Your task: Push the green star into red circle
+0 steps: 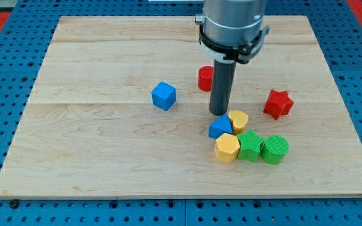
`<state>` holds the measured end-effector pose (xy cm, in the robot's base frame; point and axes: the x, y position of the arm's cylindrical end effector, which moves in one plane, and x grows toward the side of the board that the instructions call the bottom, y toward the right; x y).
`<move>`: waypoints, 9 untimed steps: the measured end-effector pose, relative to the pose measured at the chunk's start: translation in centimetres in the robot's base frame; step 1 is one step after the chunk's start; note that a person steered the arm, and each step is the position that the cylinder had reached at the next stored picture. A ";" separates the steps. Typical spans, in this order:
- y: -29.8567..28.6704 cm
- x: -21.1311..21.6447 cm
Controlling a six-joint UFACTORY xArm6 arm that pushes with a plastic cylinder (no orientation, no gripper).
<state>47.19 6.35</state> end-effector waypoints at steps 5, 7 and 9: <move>8.6 2.3; 19.5 9.7; 13.4 9.6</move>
<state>56.82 19.71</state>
